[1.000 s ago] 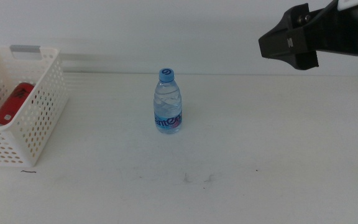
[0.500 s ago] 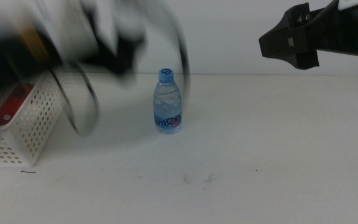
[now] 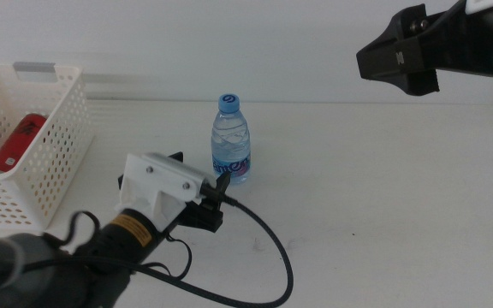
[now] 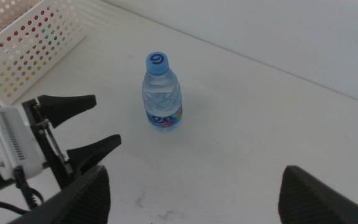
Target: Use arms to grab the bottles and put them into the dustbin to the left of the table.
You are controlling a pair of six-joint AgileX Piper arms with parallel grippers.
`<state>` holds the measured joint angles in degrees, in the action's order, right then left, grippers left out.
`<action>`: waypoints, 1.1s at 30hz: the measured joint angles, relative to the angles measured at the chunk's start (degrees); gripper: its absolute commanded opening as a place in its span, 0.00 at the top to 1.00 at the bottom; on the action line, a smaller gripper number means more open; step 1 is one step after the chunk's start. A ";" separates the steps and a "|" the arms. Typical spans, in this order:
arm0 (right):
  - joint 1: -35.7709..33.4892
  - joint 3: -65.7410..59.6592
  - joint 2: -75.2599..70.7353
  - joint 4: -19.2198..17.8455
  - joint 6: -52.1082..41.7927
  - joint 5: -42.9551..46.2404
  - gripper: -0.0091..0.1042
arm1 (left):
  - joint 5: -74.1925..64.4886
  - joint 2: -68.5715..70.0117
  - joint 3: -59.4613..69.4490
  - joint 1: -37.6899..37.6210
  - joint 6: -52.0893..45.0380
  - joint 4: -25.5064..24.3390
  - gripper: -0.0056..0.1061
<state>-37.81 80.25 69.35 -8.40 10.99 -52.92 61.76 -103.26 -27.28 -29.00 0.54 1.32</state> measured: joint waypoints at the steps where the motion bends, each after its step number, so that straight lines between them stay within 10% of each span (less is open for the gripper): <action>1: 0.00 0.00 0.00 0.00 0.00 0.00 0.14 | 2.62 -1.97 0.00 0.00 0.12 0.45 0.11; 33: 0.00 0.00 0.00 0.00 0.11 0.00 0.14 | -7.50 -23.75 -29.69 0.00 -5.06 5.52 0.11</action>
<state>-37.81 80.25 69.35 -8.40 11.10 -52.92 54.26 -127.01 -56.97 -29.00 -4.52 6.84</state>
